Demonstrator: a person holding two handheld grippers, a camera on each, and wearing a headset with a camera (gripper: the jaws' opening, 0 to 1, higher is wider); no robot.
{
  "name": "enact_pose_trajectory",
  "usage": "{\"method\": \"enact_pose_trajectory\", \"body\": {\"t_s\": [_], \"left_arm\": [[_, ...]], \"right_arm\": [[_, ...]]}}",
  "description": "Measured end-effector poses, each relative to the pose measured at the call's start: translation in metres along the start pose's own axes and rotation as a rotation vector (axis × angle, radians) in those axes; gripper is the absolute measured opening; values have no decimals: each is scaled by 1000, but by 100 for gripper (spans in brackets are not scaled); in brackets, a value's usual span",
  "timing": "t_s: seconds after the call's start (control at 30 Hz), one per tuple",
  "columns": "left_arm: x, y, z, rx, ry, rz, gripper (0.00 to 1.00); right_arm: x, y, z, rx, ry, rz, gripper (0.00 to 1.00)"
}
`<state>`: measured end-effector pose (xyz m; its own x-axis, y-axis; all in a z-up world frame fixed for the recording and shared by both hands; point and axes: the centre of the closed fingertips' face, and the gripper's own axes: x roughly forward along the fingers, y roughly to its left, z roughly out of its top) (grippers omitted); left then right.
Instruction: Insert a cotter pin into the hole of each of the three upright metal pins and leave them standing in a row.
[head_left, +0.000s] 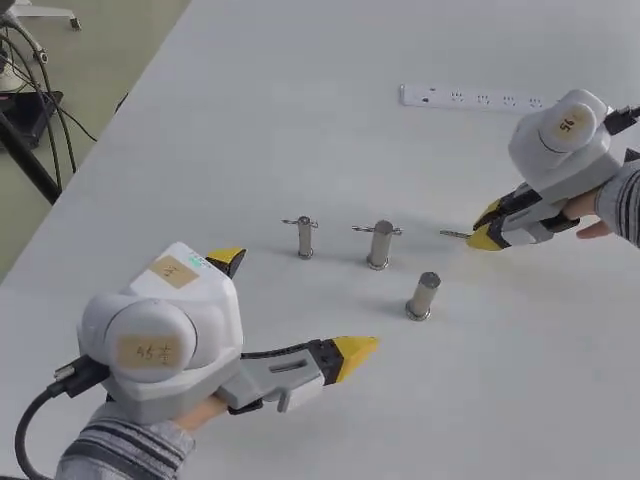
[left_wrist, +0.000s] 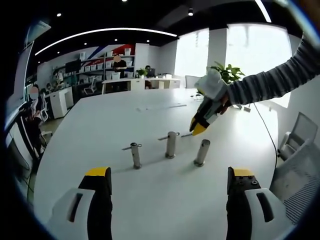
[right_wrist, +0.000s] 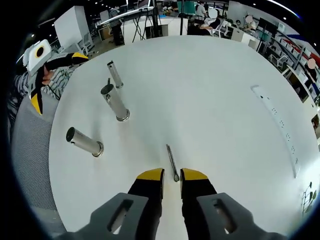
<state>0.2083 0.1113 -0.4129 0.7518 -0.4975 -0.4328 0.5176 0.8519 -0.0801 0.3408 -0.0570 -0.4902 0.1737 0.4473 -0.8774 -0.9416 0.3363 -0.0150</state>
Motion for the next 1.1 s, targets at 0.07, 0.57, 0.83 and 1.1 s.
{"method": "enact_pose_trajectory", "body": {"t_s": [0.07,0.57,0.83,1.1], "left_arm": [[0,1,-1,2,4,3,94],[-2,2,-3,20,20,-2,91],[-2,0,-1,29,24,-9,88],[2,-7,3,22,23,-41,81]], "right_arm": [[2,-1,-2,-10,12,-6,6],[1,0,-2,-155,72,-8,0],[-4,4,-2,-159,38,-13,0],[-19,14,4,-203,-31,-40,0]]}}
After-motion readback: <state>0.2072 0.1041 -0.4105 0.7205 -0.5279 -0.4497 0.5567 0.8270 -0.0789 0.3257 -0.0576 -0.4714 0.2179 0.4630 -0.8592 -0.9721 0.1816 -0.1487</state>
